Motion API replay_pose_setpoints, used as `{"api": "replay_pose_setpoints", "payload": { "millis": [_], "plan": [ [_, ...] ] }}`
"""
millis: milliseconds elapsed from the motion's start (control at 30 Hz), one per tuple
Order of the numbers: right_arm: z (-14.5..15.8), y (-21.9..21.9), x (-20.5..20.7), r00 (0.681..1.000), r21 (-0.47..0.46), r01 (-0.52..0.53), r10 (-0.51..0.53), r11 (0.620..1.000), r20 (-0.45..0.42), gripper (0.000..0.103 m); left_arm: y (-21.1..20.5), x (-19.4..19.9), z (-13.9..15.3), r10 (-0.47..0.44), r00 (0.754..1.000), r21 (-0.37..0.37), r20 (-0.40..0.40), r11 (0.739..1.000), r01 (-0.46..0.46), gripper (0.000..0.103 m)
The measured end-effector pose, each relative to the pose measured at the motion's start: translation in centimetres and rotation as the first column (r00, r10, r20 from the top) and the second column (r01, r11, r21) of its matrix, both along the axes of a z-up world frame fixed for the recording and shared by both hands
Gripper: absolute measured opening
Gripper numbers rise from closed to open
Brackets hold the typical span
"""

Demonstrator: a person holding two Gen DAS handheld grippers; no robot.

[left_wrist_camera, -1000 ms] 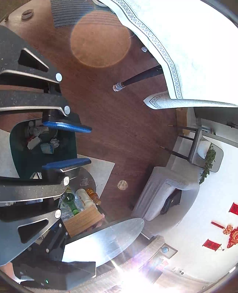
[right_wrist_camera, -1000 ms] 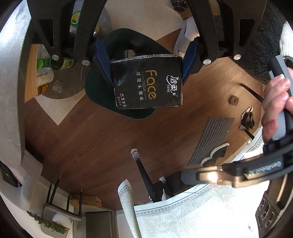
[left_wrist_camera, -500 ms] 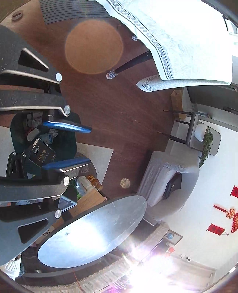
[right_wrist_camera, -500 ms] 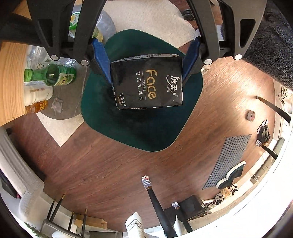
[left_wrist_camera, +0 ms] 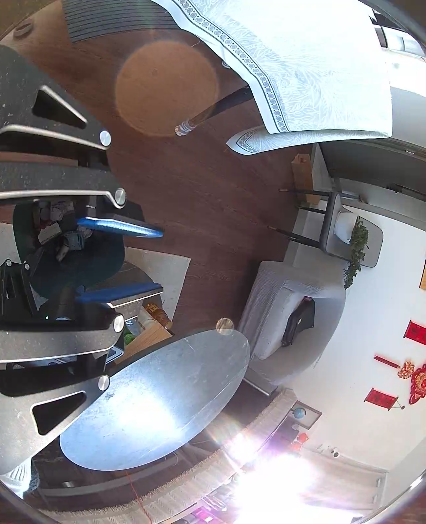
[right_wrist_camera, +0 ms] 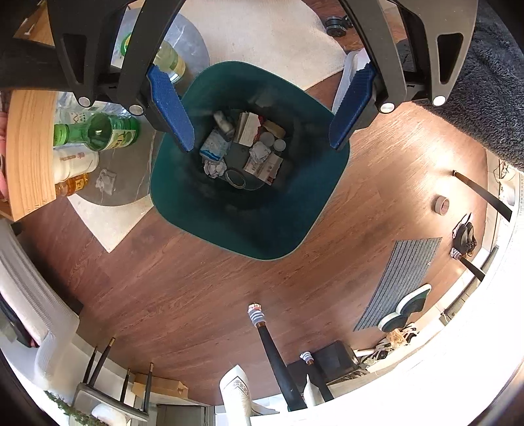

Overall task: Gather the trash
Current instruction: 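Withdraw both tools from the bin back over the empty table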

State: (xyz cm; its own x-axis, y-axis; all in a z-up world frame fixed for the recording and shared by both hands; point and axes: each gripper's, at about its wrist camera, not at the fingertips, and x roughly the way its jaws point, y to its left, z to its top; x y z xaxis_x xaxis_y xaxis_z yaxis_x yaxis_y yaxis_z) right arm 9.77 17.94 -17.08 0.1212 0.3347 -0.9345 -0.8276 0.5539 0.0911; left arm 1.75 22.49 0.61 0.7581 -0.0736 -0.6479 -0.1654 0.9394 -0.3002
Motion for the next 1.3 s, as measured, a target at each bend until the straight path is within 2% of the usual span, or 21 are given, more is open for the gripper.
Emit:
{"api": "replay_pose_setpoints", "payload": {
  "millis": [233, 333, 467, 533, 733, 833, 1033, 1100, 1300],
  "plan": [
    [5.4, -1.9, -1.3, 0.997, 0.101, -0.029, 0.021, 0.994, 0.078, 0.084, 0.0, 0.0, 1.4, 0.022, 0.999, 0.002, 0.033, 1.000, -0.022, 0.034],
    [8.1, -3.2, -1.6, 0.998, 0.191, -0.040, 0.031, 0.981, 0.053, 0.085, -0.5, 0.2, 1.6, 0.026, 0.999, 0.015, 0.036, 1.000, -0.027, 0.035],
    [12.5, -4.9, -2.8, 0.995, 0.300, -0.075, 0.050, 0.951, 0.091, 0.086, -1.1, 0.8, 1.9, 0.026, 0.999, 0.027, 0.035, 0.999, -0.027, 0.037],
    [14.3, -6.0, -3.2, 0.988, 0.304, -0.079, 0.034, 0.949, 0.153, 0.088, -1.3, 0.9, 2.3, 0.032, 0.998, 0.025, 0.046, 0.999, -0.033, 0.041],
    [17.0, -11.3, -1.2, 0.973, 0.335, 0.022, -0.098, 0.942, 0.211, 0.088, -2.6, 1.5, 2.6, 0.031, 0.998, 0.026, 0.048, 0.999, -0.032, 0.044],
    [17.8, -15.2, 1.1, 0.948, 0.346, 0.117, -0.208, 0.931, 0.239, 0.091, -4.3, 2.1, 2.6, 0.006, 0.999, 0.033, 0.047, 0.999, -0.008, 0.048],
    [19.0, -22.6, 5.2, 0.861, 0.330, 0.307, -0.409, 0.893, 0.304, 0.097, -8.2, 3.4, 2.5, -0.056, 0.997, 0.057, 0.044, 0.997, 0.054, 0.059],
    [19.1, -24.6, 5.9, 0.837, 0.332, 0.344, -0.448, 0.878, 0.316, 0.098, -9.3, 3.7, 2.5, -0.073, 0.996, 0.066, 0.041, 0.995, 0.070, 0.061],
    [17.8, -29.3, 7.5, 0.771, 0.308, 0.439, -0.530, 0.844, 0.353, 0.099, -11.3, 4.5, 2.1, -0.087, 0.996, 0.084, 0.036, 0.993, 0.083, 0.076]
  ]
}}
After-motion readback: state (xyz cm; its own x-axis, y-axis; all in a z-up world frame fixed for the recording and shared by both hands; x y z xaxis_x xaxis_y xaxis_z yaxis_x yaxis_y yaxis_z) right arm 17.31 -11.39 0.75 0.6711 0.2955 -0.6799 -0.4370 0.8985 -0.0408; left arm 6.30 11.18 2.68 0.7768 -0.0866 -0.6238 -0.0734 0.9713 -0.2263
